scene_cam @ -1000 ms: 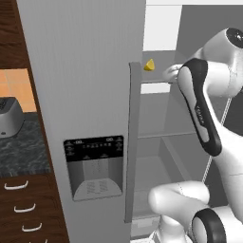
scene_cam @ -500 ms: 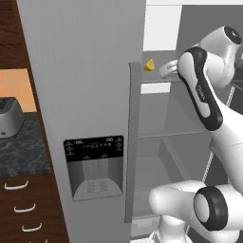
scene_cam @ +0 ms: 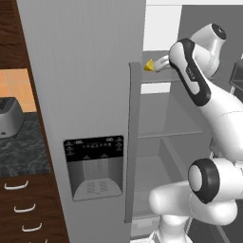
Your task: Place one lemon wedge and one chicken drumstick in each tupperware on the nearby counter, to pack two identical lunches.
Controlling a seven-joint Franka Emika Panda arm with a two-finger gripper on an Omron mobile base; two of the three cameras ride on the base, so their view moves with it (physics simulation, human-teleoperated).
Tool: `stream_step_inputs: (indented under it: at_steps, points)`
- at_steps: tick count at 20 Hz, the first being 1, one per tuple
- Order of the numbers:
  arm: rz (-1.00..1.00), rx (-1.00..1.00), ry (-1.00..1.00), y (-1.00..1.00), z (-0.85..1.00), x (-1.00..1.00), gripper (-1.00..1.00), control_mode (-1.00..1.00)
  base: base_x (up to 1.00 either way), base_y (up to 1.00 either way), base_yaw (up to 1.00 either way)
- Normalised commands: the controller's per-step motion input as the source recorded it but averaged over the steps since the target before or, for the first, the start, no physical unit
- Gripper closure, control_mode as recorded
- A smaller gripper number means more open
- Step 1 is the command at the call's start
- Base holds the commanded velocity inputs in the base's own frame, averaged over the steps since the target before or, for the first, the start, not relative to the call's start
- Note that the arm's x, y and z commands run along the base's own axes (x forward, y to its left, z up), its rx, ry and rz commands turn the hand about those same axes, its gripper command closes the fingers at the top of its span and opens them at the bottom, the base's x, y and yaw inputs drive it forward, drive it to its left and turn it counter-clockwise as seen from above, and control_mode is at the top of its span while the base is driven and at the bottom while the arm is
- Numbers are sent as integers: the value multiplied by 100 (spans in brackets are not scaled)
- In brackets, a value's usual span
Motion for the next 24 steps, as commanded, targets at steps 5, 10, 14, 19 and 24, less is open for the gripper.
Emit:
stream_step_inputs:
  at_steps: [5, 10, 14, 19, 24]
  points:
    - [0, 0, 0, 4, 0, 47, -100, -100, 0, 0, 0]
    - [0, 0, 0, 9, -6, 37, -100, -100, 0, 0, 0]
    - [4, 0, 0, 0, -22, 47, -100, -100, 0, 0, 0]
    - [4, 0, 0, 1, -22, 45, -100, -100, 0, 0, 0]
    - [1, 0, 0, 5, -5, 44, -100, -100, 0, 0, 0]
